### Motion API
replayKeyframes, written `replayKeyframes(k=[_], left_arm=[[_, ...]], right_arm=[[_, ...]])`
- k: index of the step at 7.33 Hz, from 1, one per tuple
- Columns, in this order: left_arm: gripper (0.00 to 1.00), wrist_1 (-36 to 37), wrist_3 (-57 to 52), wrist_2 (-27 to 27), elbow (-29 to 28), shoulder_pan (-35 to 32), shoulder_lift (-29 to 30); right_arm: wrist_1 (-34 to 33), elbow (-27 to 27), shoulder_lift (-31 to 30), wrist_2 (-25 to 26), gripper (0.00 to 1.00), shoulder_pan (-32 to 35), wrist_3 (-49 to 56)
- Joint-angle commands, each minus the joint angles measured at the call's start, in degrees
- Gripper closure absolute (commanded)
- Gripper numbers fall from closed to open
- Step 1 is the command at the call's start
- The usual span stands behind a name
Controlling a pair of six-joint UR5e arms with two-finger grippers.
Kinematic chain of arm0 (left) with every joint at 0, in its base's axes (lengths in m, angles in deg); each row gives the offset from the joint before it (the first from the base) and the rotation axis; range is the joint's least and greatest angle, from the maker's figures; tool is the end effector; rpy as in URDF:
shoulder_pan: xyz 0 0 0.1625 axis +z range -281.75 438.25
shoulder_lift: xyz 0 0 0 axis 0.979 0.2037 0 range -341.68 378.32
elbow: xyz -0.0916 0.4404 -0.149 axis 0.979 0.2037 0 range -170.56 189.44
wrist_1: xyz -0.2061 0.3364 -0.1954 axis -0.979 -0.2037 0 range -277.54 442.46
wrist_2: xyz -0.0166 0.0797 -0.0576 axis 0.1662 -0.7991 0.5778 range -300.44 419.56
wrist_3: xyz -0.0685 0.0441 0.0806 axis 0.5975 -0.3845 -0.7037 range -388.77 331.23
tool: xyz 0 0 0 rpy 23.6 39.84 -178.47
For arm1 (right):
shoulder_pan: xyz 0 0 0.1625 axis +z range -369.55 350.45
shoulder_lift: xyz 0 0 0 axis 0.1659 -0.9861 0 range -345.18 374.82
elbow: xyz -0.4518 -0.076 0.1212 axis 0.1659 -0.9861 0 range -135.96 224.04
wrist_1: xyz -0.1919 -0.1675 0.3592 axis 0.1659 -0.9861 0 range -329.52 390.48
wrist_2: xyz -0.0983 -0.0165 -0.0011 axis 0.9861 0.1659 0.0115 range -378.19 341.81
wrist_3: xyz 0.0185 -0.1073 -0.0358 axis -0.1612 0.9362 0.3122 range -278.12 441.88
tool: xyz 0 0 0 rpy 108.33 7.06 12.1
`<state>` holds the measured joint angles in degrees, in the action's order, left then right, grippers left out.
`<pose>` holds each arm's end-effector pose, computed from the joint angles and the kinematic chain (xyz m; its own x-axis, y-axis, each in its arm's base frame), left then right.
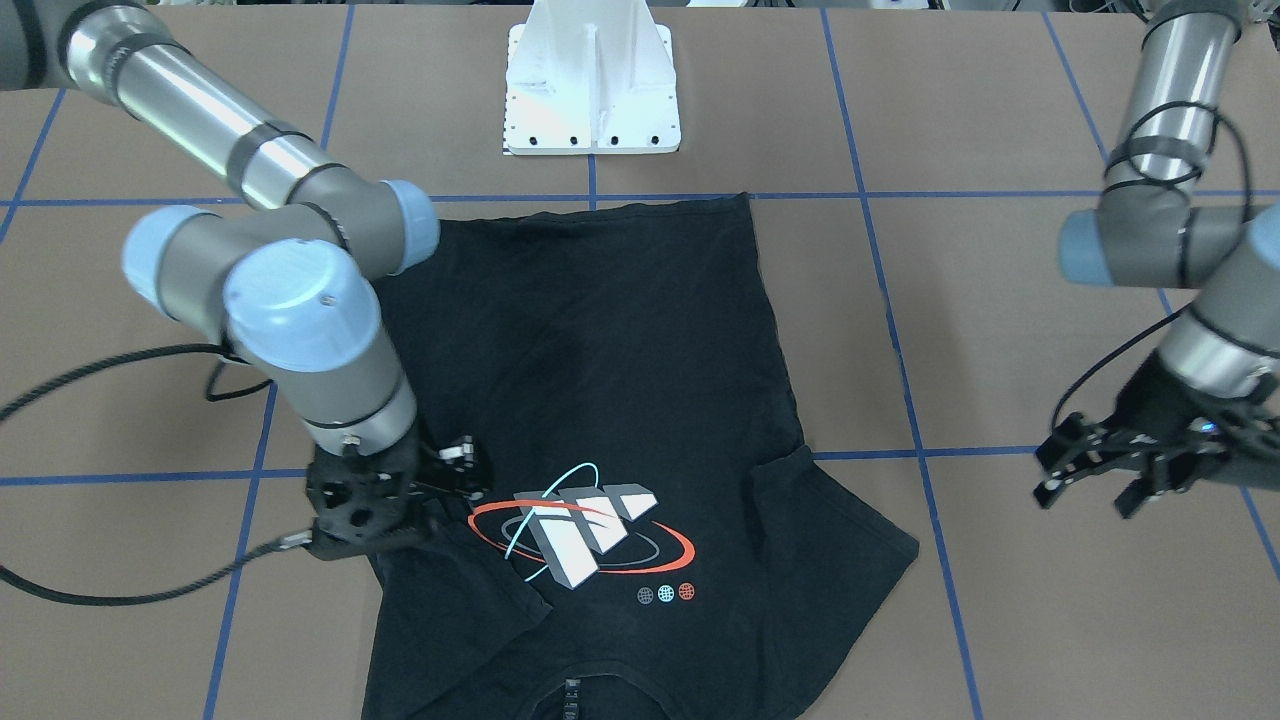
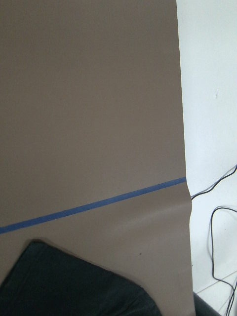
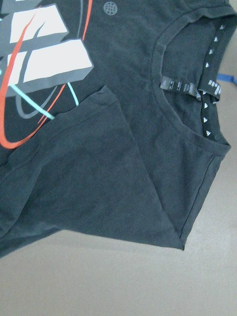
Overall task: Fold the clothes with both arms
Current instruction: 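Lift the right gripper off the shirt while the left arm moves in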
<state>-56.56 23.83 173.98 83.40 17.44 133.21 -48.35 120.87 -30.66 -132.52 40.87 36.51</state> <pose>0.2935 -0.7013 0.4987 0.5851 0.0866 -0.8063 0.3383 0.8776 0.3397 -0.4655 -0.6982 0.2917 0.7030 -0.1545 0.6942 -0.0435 0.9650 0.2587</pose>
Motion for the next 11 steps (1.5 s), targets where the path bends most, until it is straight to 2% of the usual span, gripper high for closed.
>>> replayKeyframes(k=[1,4,6,8,9,11], left_arm=[[0.00,-0.4,7.7,-10.1,-8.5,7.5,7.7],[0.00,-0.6,8.9,-15.0,-12.9,9.9,10.1],[0.18,-0.5,8.7,-15.0,-12.9,11.1,10.1],[0.18,-0.6,8.8,-15.0,-12.8,12.5,9.9],[0.25,-0.6,8.8,-15.0,-12.9,12.6,9.9],[0.30,-0.6,8.7,-15.0,-12.9,12.6,9.6]], right_arm=[[0.2,7.6,-9.0,-2.9,0.00,3.0,5.1],[0.6,8.2,-11.3,-4.2,0.00,4.0,7.1],[0.6,7.9,-11.3,-4.1,0.00,3.9,7.1],[0.6,7.9,-11.2,-4.1,0.00,3.8,7.0],[0.6,7.7,-11.2,-4.0,0.00,3.8,7.0],[0.6,7.6,-11.1,-4.0,0.00,3.6,7.0]])
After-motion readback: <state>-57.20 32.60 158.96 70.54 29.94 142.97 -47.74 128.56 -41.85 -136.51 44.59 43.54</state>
